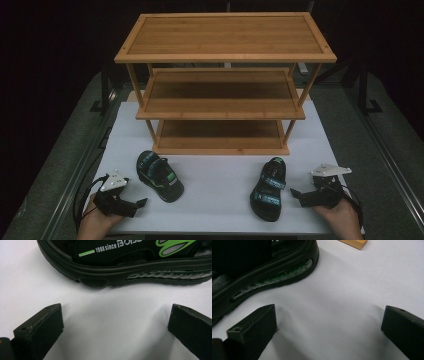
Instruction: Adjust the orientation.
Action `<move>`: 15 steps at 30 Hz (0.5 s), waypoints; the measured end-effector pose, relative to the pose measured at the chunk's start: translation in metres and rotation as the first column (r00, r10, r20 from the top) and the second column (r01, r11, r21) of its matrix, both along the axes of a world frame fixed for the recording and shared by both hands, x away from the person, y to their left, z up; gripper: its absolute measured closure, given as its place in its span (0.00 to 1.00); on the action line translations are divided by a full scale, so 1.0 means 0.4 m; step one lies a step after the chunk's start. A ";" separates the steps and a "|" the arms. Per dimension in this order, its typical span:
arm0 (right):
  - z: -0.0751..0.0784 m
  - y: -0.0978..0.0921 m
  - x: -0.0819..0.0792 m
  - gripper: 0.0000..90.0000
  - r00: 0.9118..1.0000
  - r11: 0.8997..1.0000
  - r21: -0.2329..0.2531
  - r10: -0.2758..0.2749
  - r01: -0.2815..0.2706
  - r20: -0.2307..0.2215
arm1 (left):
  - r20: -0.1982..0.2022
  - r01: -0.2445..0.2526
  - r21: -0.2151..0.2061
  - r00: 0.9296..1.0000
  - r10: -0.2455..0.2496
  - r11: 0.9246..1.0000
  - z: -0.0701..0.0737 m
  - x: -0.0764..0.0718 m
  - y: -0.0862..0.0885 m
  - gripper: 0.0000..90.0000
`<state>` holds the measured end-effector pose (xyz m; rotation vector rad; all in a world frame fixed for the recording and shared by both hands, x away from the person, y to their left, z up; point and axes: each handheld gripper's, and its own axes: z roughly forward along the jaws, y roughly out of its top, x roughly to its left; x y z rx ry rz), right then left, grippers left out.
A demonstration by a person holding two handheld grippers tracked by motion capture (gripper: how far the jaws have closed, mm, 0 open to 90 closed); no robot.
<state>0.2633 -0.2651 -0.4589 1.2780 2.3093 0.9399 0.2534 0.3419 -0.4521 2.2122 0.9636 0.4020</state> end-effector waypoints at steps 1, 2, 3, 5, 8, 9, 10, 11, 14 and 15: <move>0.000 0.000 0.000 0.00 1.000 1.000 0.001 0.000 0.000 0.000 | 0.000 0.001 0.002 1.000 -0.001 1.000 0.000 0.000 0.000 0.00; 0.000 0.000 0.000 0.00 1.000 1.000 0.001 0.000 0.000 0.001 | -0.003 0.000 -0.005 1.000 0.000 1.000 0.002 0.000 0.001 0.00; 0.000 0.000 0.000 0.00 1.000 1.000 0.001 0.000 0.000 0.001 | -0.003 0.000 -0.005 1.000 0.000 1.000 0.002 0.000 0.001 0.00; 0.000 0.000 0.000 0.00 1.000 1.000 0.002 -0.001 0.001 0.000 | -0.006 -0.005 -0.014 1.000 0.005 1.000 0.003 0.000 0.003 0.00; 0.000 0.000 0.000 0.00 1.000 1.000 0.001 0.000 0.000 0.001 | -0.018 -0.018 -0.040 1.000 0.018 0.999 0.011 -0.002 0.004 0.00; 0.000 0.000 0.000 0.00 1.000 1.000 0.002 -0.001 0.001 0.001 | -0.016 -0.023 -0.039 1.000 0.022 0.999 0.016 -0.003 0.003 0.00; 0.000 0.000 0.000 0.00 1.000 1.000 0.001 0.000 0.000 0.002 | -0.011 -0.030 -0.041 1.000 0.029 0.999 0.022 -0.005 0.003 0.02; 0.000 0.000 -0.001 0.00 1.000 1.000 0.001 0.000 0.000 0.003 | -0.004 -0.039 -0.042 0.999 0.039 0.998 0.028 -0.007 0.003 0.05; 0.000 0.000 -0.001 0.00 1.000 1.000 0.001 0.000 0.000 0.003 | -0.004 -0.049 -0.050 0.999 0.049 0.998 0.045 -0.013 0.004 0.06; 0.000 0.000 -0.001 0.00 1.000 1.000 0.000 0.000 0.000 0.003 | -0.002 -0.047 -0.056 0.999 0.047 0.997 0.048 -0.014 0.006 0.11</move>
